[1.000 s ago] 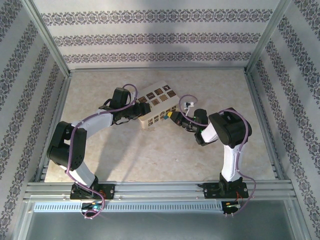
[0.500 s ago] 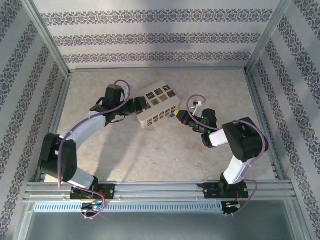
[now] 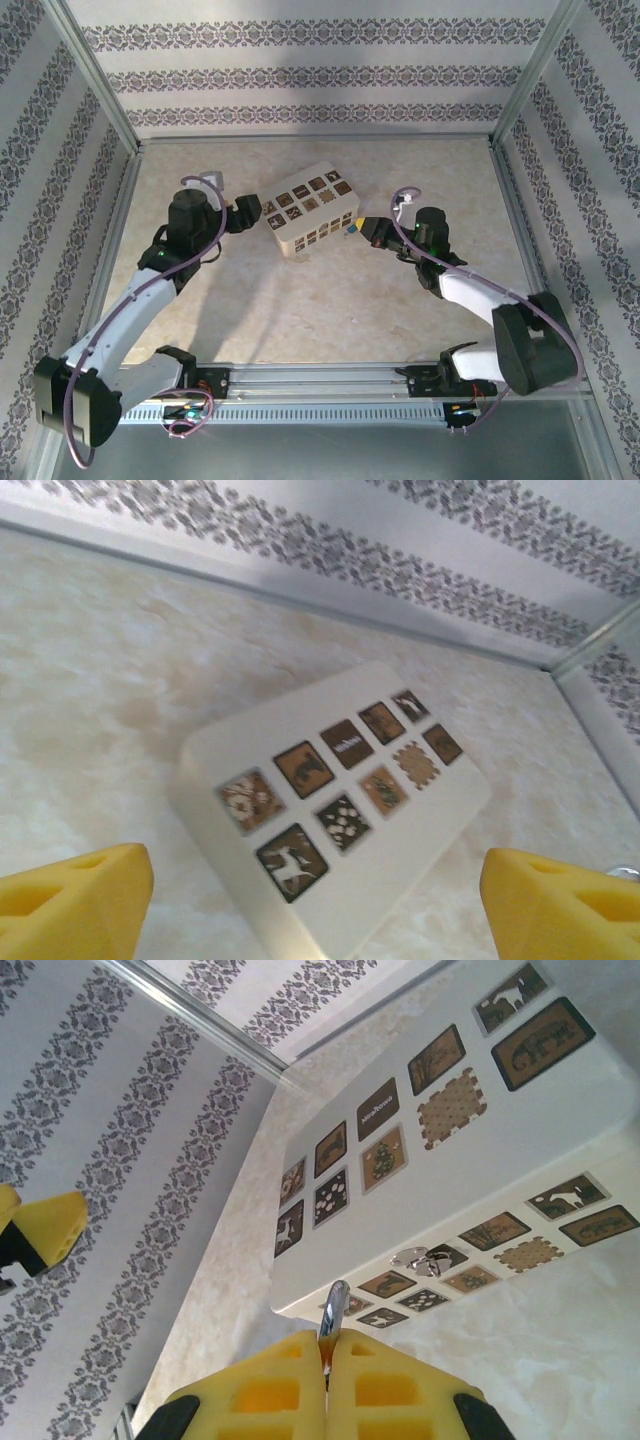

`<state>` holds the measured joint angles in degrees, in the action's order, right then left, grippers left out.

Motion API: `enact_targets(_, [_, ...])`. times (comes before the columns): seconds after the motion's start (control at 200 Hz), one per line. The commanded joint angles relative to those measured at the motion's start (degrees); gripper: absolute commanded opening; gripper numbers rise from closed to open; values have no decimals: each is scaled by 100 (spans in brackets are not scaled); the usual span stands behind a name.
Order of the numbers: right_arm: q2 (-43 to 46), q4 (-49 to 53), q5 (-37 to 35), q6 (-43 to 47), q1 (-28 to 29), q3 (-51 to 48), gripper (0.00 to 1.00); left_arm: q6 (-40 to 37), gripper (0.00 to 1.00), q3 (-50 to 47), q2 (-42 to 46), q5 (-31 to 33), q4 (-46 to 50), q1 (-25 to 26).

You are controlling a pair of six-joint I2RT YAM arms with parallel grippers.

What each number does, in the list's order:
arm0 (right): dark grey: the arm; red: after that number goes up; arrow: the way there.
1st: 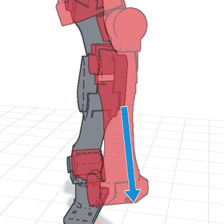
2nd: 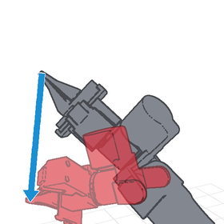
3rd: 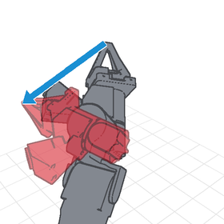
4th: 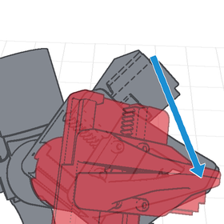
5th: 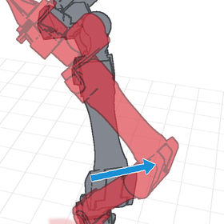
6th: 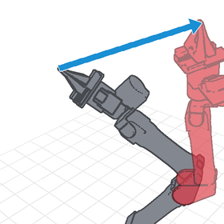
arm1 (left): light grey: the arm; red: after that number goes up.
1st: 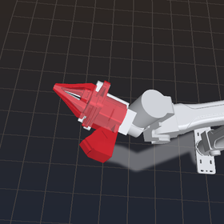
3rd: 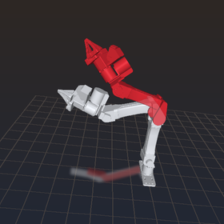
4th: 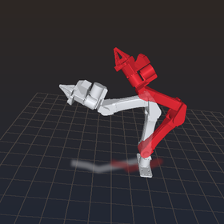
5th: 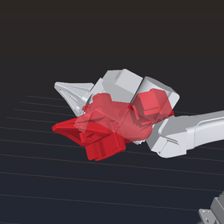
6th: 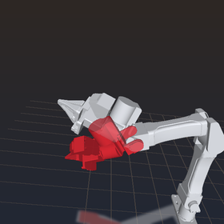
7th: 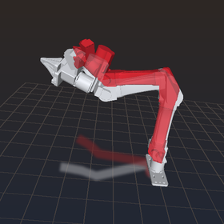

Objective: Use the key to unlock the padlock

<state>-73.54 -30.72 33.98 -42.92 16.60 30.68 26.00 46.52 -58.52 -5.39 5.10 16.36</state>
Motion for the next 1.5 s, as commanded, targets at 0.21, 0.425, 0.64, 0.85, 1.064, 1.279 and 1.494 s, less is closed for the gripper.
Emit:
enact_targets(0.21, [986, 3423, 468, 1232, -60, 744, 0, -616, 89, -550, 1028, 1503, -190, -86])
enact_targets(0.425, [1181, 4864, 795, 1606, -31, 896, 0, -719, 90, -662, 1351, 1848, -189, -106])
enact_targets(0.64, [1119, 5405, 843, 1656, 68, 718, 0, -693, 90, -697, 1387, 1887, -193, -106])
enact_targets(0.85, [551, 5411, 839, 1670, 375, 598, 0, -680, 90, -691, 1409, 1875, -144, -106])
enact_targets(1.064, [-237, 5003, 846, 1636, 731, 653, 0, -658, 90, -714, 1473, 1924, -71, -106])
enact_targets(1.279, [-1036, 4801, 1005, 1671, 988, 861, 0, -658, 91, -706, 1542, 1929, 13, -108])
enact_targets(1.494, [-1393, 4602, 1057, 1620, 1036, 869, 0, -663, 91, -749, 1598, 1954, 43, -109])
